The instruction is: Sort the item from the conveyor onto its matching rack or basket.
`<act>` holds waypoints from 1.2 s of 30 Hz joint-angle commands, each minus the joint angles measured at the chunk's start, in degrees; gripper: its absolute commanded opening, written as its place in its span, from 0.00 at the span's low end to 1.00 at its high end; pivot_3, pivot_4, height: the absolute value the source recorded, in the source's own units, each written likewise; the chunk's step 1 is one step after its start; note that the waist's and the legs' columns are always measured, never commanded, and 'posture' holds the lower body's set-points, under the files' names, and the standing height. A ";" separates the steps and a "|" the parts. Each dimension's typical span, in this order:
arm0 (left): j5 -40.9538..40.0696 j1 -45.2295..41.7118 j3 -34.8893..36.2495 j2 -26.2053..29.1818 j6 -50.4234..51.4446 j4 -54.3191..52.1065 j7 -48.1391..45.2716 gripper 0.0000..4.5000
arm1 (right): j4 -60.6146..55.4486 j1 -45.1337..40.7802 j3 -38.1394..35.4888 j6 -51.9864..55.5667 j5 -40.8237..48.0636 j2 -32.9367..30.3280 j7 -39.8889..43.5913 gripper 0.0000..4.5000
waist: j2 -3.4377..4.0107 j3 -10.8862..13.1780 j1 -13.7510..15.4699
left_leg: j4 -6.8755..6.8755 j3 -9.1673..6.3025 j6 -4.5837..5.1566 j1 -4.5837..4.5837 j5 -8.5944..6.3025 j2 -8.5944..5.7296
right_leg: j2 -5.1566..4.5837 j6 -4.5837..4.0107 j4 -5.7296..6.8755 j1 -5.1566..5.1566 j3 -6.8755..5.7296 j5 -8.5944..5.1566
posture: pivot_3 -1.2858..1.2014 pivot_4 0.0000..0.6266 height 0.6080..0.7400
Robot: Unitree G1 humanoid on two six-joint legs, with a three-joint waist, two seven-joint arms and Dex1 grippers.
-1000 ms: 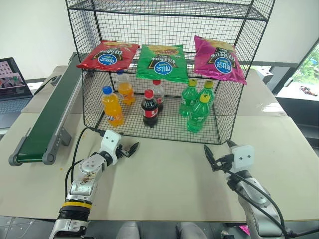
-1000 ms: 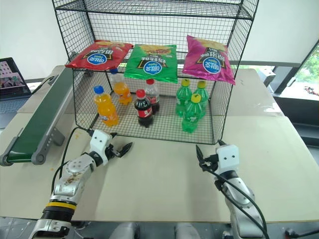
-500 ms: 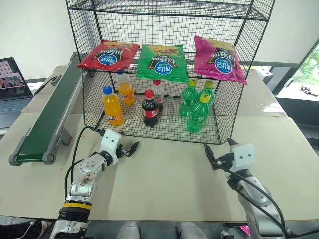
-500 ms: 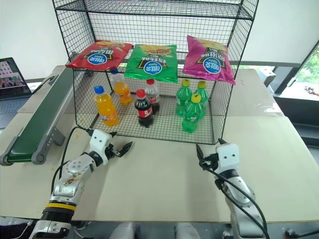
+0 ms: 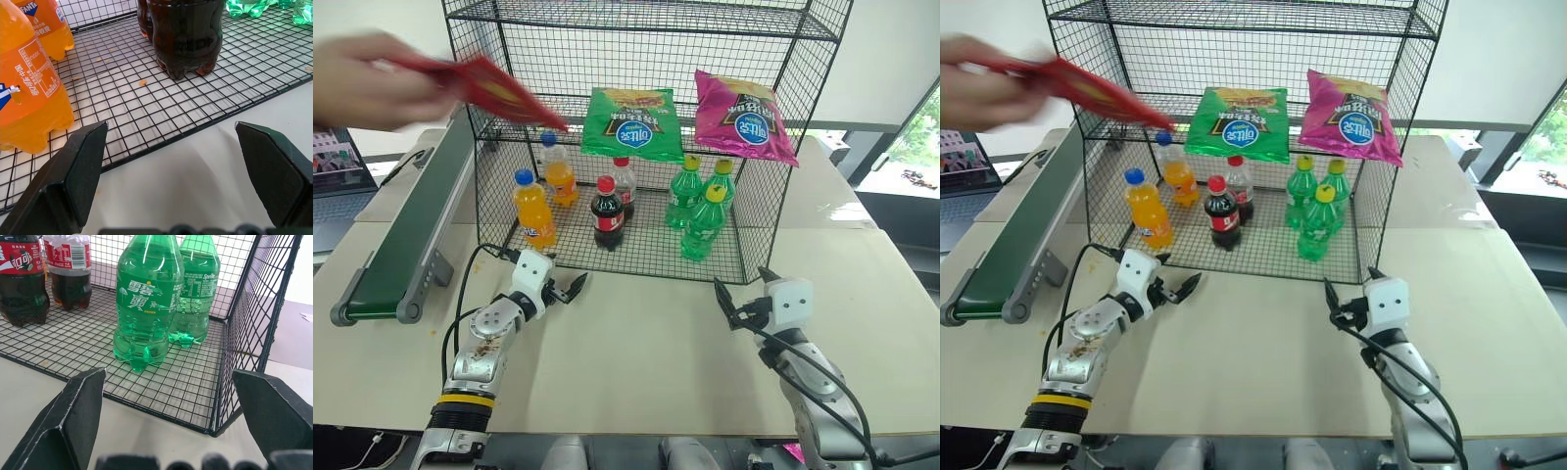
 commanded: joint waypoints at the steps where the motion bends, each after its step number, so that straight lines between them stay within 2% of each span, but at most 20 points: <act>1: 0.12 -1.28 0.26 0.27 -0.89 -1.49 -0.04 0.98 | -1.61 -0.50 -0.67 -0.89 -0.07 0.18 -0.52 1.00 | 0.00 0.00 -0.01 | 0.00 0.00 0.00 0.00 0.00 0.00 | 0.00 0.00 0.00 0.00 0.00 0.00 | 0.52 0.24 1.00; 19: -0.03 -0.86 0.96 0.62 -1.46 -1.10 -0.29 0.98 | -2.11 -0.30 -0.73 -0.28 0.13 -0.06 -0.23 1.00 | 0.00 0.00 -0.02 | 0.00 -0.01 0.00 0.00 0.00 0.00 | 0.00 0.00 0.00 0.00 -0.01 0.00 | 0.52 0.24 1.00; 25: -2.74 2.09 4.62 1.38 1.06 -5.14 0.35 0.98 | -2.94 -0.33 -0.88 0.87 1.36 -1.13 1.51 1.00 | 0.01 0.00 -0.16 | -0.01 -0.01 0.00 0.00 0.00 0.00 | 0.00 -0.01 0.00 0.00 -0.01 -0.01 | 0.52 0.24 1.00; 28: -6.80 5.33 7.07 2.17 5.26 -11.15 -0.77 0.98 | -3.26 -1.80 -1.33 2.05 2.79 -2.78 3.85 1.00 | 0.01 0.00 -0.21 | -0.01 -0.01 0.00 0.00 0.00 0.01 | 0.00 -0.02 0.00 0.00 -0.01 -0.01 | 0.52 0.24 1.00; 31: -16.19 11.11 11.20 3.71 14.87 -22.71 -2.43 0.98 | -3.32 -5.96 -1.89 4.12 6.01 -6.03 8.16 1.00 | 0.05 0.02 -0.50 | -0.01 -0.01 0.00 0.01 0.00 0.01 | 0.00 -0.02 0.01 0.01 -0.01 -0.01 | 0.52 0.24 1.00; 33: -19.70 12.97 12.96 4.52 18.80 -26.42 -2.34 0.98 | -3.29 -7.40 -1.87 5.09 7.11 -7.03 9.40 1.00 | 0.05 0.02 -0.81 | 0.00 -0.01 0.00 0.00 0.00 0.02 | 0.00 -0.02 0.02 0.02 -0.01 -0.01 | 0.52 0.24 1.00; 36: -32.90 19.86 21.05 6.04 29.10 -34.95 -0.91 0.98 | -2.76 -11.81 -2.21 6.96 10.69 -10.30 14.32 1.00 | 0.08 0.03 -1.45 | -0.01 -0.18 0.00 0.04 0.00 0.06 | 0.02 -0.08 0.03 0.11 -0.15 -0.09 | 0.52 0.24 1.00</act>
